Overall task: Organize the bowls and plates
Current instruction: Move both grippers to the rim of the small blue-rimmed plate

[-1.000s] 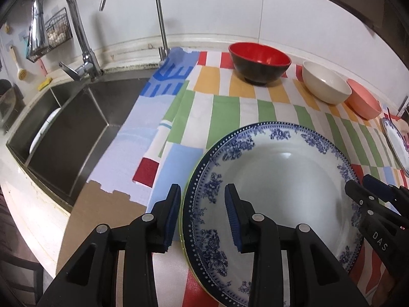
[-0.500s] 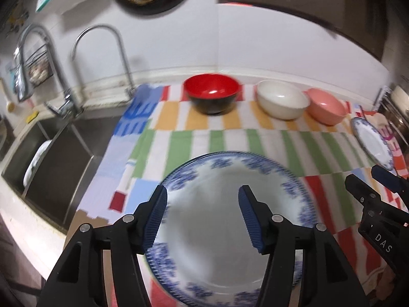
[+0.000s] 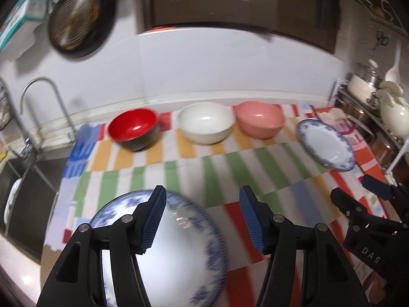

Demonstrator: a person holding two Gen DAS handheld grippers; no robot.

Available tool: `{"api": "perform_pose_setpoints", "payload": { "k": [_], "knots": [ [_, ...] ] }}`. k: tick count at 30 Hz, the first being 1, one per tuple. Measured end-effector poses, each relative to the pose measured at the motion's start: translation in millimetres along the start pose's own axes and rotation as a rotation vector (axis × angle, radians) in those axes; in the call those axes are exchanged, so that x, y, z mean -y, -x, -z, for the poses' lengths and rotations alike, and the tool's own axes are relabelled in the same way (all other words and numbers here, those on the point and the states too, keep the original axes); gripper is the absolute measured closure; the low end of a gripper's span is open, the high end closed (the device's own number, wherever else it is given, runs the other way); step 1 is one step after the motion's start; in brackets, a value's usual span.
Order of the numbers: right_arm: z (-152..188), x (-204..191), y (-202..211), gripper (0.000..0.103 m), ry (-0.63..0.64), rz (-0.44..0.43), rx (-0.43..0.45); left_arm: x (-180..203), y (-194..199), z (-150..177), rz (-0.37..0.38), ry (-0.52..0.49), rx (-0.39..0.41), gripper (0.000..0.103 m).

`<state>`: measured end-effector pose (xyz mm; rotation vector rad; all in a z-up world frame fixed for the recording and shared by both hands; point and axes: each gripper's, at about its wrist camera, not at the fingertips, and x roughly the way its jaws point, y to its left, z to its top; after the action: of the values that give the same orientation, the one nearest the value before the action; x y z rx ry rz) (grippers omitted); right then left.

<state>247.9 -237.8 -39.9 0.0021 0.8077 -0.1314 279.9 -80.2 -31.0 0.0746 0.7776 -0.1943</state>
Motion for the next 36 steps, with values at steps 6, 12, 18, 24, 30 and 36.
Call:
{"api": "perform_pose_setpoints", "payload": {
  "k": [6,12,18,24,30,36],
  "knots": [
    [-3.3,41.9,4.6,0.033,-0.062,0.052,0.014,39.7,-2.0,-20.9,0.049,-0.048,0.039,0.044],
    [-11.7,77.8,7.9,0.033,-0.103,0.115,0.047,76.5,-8.7,-40.5,0.095,-0.090,0.055,0.044],
    [-23.3,112.0,6.6,0.033,-0.146,0.159,0.078,110.4,-19.7,-61.6,0.134,-0.123,0.067,0.044],
    [-32.6,143.3,-2.2,0.033,-0.184,0.198,0.095,140.7,-43.0,-81.3,0.169,-0.156,0.071,0.044],
    [-39.4,173.4,-21.8,0.033,-0.221,0.242,0.102,167.0,-73.7,-95.2,0.196,-0.191,0.059,0.044],
    [-40.4,200.0,-51.5,0.033,-0.267,0.244,0.077,190.5,-104.5,-103.2,0.197,-0.199,0.043,0.044]
  ]
}}
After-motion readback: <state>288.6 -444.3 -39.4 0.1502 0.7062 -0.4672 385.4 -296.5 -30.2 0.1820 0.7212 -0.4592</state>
